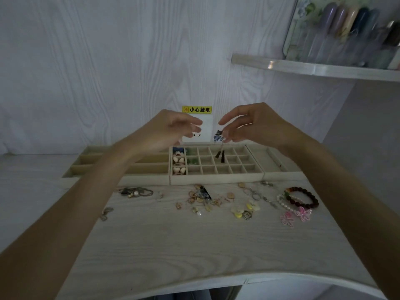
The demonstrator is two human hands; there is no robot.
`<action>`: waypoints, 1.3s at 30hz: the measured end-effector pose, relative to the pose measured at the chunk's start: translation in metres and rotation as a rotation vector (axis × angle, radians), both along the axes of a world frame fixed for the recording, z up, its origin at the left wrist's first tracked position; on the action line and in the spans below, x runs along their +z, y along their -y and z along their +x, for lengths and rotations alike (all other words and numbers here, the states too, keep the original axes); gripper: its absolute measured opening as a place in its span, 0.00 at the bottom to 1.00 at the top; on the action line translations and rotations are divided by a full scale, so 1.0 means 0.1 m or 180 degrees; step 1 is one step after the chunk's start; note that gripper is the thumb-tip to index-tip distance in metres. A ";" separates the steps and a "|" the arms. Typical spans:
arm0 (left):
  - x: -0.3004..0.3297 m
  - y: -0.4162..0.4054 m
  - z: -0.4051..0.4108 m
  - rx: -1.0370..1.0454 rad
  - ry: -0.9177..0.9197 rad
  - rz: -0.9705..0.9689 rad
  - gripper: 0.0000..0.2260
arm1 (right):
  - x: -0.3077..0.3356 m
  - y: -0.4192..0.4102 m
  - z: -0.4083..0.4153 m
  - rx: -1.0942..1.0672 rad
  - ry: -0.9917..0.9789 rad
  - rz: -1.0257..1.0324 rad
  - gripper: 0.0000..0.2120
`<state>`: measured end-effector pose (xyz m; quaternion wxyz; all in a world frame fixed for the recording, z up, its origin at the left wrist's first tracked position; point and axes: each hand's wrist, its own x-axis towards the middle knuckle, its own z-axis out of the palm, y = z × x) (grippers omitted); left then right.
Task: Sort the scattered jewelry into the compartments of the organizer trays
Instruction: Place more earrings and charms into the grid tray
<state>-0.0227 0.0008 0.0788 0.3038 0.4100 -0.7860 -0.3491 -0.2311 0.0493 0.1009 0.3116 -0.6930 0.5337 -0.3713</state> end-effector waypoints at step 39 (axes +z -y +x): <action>-0.46 0.34 -0.07 0.0223 0.0074 -0.0392 0.09 | -0.68 0.37 0.07 0.0436 0.0812 0.1438 0.11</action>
